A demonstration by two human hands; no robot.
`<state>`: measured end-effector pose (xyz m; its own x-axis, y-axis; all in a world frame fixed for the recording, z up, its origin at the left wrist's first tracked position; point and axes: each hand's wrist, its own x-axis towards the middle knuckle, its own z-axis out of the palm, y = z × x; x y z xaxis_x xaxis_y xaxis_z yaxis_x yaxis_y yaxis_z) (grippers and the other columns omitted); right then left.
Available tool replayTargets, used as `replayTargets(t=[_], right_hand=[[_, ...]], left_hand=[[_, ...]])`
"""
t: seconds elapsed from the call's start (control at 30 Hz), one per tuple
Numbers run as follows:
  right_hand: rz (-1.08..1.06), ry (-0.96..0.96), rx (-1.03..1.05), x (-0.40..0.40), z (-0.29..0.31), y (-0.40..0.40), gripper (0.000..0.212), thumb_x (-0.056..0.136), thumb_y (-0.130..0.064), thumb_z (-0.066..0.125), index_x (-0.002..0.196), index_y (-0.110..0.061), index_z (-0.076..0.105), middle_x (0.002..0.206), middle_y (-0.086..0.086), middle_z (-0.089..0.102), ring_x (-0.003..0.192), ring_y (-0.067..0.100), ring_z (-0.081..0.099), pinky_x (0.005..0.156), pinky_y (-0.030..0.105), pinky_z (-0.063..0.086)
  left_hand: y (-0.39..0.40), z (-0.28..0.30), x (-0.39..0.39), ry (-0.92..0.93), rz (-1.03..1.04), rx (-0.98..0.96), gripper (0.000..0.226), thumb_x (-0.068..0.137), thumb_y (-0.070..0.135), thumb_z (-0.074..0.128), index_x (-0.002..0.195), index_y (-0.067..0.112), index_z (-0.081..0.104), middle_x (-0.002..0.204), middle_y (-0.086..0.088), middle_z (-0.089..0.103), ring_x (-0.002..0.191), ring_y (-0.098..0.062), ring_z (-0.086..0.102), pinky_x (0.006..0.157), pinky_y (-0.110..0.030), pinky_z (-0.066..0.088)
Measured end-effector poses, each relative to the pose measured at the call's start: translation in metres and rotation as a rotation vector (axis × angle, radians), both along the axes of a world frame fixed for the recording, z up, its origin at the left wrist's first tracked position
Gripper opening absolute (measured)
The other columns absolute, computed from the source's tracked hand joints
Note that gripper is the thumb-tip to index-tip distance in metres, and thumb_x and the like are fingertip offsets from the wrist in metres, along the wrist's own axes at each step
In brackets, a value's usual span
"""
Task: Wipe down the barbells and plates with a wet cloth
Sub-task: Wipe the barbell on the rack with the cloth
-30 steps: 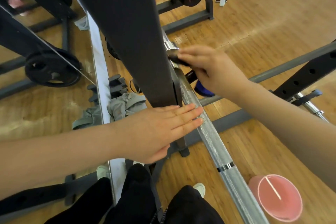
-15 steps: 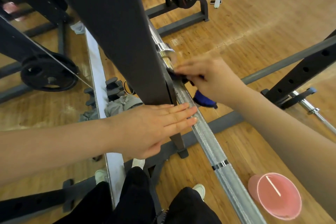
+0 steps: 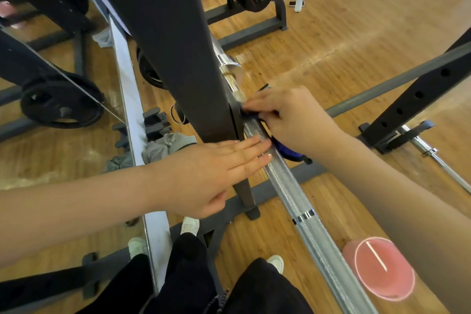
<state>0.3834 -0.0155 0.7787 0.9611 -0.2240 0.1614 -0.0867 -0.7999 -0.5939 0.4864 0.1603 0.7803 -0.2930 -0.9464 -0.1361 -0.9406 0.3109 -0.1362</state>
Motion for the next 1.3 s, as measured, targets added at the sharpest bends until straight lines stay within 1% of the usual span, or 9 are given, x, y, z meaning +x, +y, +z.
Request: replayTargets(t=[0.1,0.2,0.3,0.43,0.67,0.9,1.03,1.13,1.3], right_hand=[[-0.119,-0.088,0.020,0.015,0.001,0.007,0.041,0.089,0.009,0.049,0.125,-0.007,0.061,0.130,0.004,0.059,0.125,0.019,0.049,0.102,0.010,0.021],[-0.063,0.045,0.006,0.017,-0.005,0.008,0.046,0.092,0.009,0.042,0.132,-0.010,0.054,0.140,0.000,0.050,0.132,0.016,0.040,0.109,0.016,0.022],[-0.040,0.033,0.035,-0.009,-0.004,0.007,0.043,0.090,0.011,0.045,0.127,-0.008,0.058,0.135,0.001,0.055,0.126,0.014,0.048,0.102,0.010,0.028],[0.053,-0.051,-0.003,-0.032,-0.005,0.006,0.040,0.080,0.017,0.052,0.109,-0.002,0.070,0.117,0.009,0.066,0.114,0.025,0.059,0.099,0.034,0.044],[0.063,-0.061,-0.134,-0.015,-0.005,0.016,0.037,0.077,0.009,0.048,0.107,0.002,0.070,0.113,0.016,0.067,0.109,0.033,0.061,0.095,0.032,0.040],[0.066,-0.022,-0.164,-0.061,0.002,0.030,0.043,0.072,0.009,0.045,0.103,-0.002,0.072,0.108,0.009,0.070,0.101,0.028,0.063,0.093,0.025,0.043],[-0.095,-0.006,-0.172,-0.053,0.006,0.043,0.035,0.075,0.014,0.055,0.100,-0.002,0.073,0.099,0.012,0.071,0.093,0.031,0.064,0.083,0.038,0.054],[-0.180,0.142,-0.367,-0.049,0.006,0.071,0.030,0.076,0.011,0.063,0.104,0.005,0.068,0.105,0.019,0.066,0.096,0.036,0.060,0.085,0.047,0.051],[-0.360,0.241,-0.474,-0.070,-0.004,0.102,0.050,0.056,-0.001,0.080,0.103,0.011,0.068,0.106,0.022,0.067,0.098,0.039,0.063,0.080,0.046,0.055]], left_hand=[[0.002,-0.003,-0.004,0.002,0.026,0.010,0.077,0.075,0.030,0.039,0.146,0.005,0.022,0.152,-0.014,0.021,0.141,-0.022,0.024,0.111,-0.036,0.024],[0.002,-0.004,-0.006,-0.007,0.029,0.005,0.077,0.075,0.030,0.040,0.145,0.003,0.025,0.152,-0.016,0.025,0.141,-0.024,0.026,0.111,-0.038,0.025],[0.004,-0.004,-0.008,-0.028,0.040,-0.010,0.078,0.075,0.031,0.038,0.146,0.004,0.024,0.152,-0.014,0.021,0.141,-0.023,0.025,0.111,-0.039,0.022],[0.007,-0.009,-0.016,-0.010,0.083,-0.069,0.077,0.075,0.029,0.041,0.145,0.002,0.026,0.152,-0.016,0.023,0.141,-0.026,0.025,0.112,-0.039,0.025],[0.013,-0.012,-0.026,-0.082,0.205,-0.241,0.079,0.065,0.020,0.072,0.136,0.001,0.044,0.142,-0.018,0.044,0.133,-0.028,0.028,0.110,-0.044,0.014],[0.028,-0.014,-0.023,-0.158,0.267,-0.261,0.060,0.083,0.024,0.038,0.136,-0.003,0.043,0.145,-0.021,0.039,0.137,-0.034,0.025,0.113,-0.046,0.013],[0.016,-0.012,-0.020,-0.254,0.282,-0.282,0.076,0.075,0.025,0.054,0.140,-0.006,0.034,0.152,-0.020,0.025,0.141,-0.033,0.016,0.116,-0.043,0.004],[0.006,-0.018,-0.025,-0.263,0.316,-0.321,0.081,0.074,0.028,0.053,0.142,-0.007,0.026,0.152,-0.020,0.024,0.142,-0.033,0.015,0.116,-0.042,-0.002],[-0.002,-0.043,-0.028,-0.153,0.342,-0.386,0.087,0.070,0.027,0.053,0.143,-0.006,0.019,0.152,-0.021,0.018,0.142,-0.032,0.014,0.116,-0.040,-0.003]])
